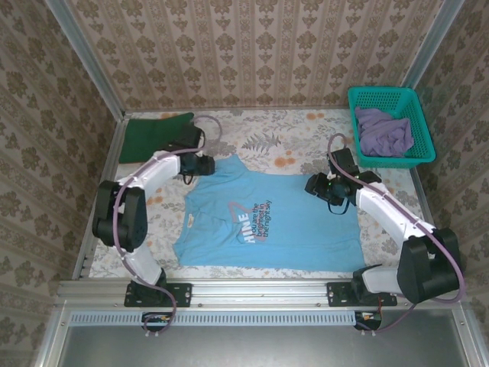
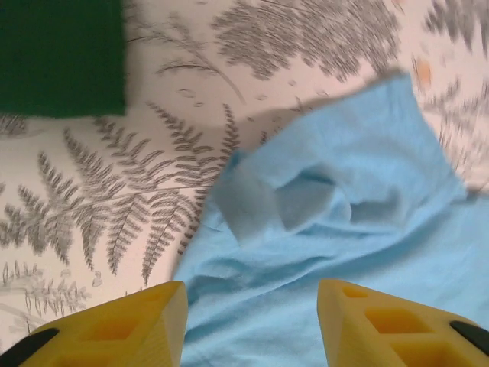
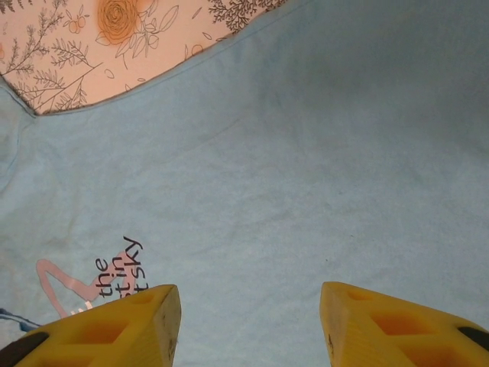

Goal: Fold and stack the t-shirts

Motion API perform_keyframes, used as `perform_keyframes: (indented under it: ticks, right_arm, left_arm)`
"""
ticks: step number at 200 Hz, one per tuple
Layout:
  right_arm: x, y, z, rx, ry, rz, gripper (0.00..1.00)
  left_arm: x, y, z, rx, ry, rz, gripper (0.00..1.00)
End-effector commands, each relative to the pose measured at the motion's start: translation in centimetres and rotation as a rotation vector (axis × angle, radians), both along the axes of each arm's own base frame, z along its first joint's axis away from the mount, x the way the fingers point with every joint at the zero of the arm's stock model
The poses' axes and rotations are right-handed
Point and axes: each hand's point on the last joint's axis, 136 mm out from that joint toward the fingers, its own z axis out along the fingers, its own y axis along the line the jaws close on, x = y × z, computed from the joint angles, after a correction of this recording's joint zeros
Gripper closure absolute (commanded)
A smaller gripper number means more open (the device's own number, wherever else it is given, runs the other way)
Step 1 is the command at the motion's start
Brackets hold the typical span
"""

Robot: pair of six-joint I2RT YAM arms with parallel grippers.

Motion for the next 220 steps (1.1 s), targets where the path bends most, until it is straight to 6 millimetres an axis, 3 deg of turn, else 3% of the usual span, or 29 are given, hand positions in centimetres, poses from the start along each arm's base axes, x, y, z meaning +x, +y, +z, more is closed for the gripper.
perform_keyframes:
  ticks: [1, 29, 45, 87, 165, 220]
  right_arm:
    - [0.3, 0.4, -0.4, 0.031, 0.004, -0.009, 0.47]
    - [0.6, 0.6, -0.5, 0.043, 0.000, -0.007, 0.47]
    - [0.7, 0.9, -0.6, 0.057, -0.002, -0.002, 0.47]
    - [1.0, 0.9, -0.1, 0.048, -0.022, 0.008, 0.47]
    - [1.3, 0.4, 0.6, 0.046, -0.047, 0.010, 0.46]
    - [1.8, -0.1, 0.5, 0.037, -0.042, 0.004, 0.46]
  left_arm:
    - [-1.1, 0.4, -0.6, -0.186, 0.218, 0.288, 0.53]
    - [-0.4, -2.1, -1.3, -0.400, 0.364, 0.430, 0.54]
    - [0.5, -2.5, -1.7, -0.440, 0.394, 0.497, 0.55]
    - [2.0, -1.0, -1.5, -0.342, 0.371, 0.562, 0.57]
    - [0.7, 1.9, -1.2, -0.296, 0.348, 0.730, 0.50]
    - [2.5, 0.6, -2.4, -0.337, 0.388, 0.675, 0.58]
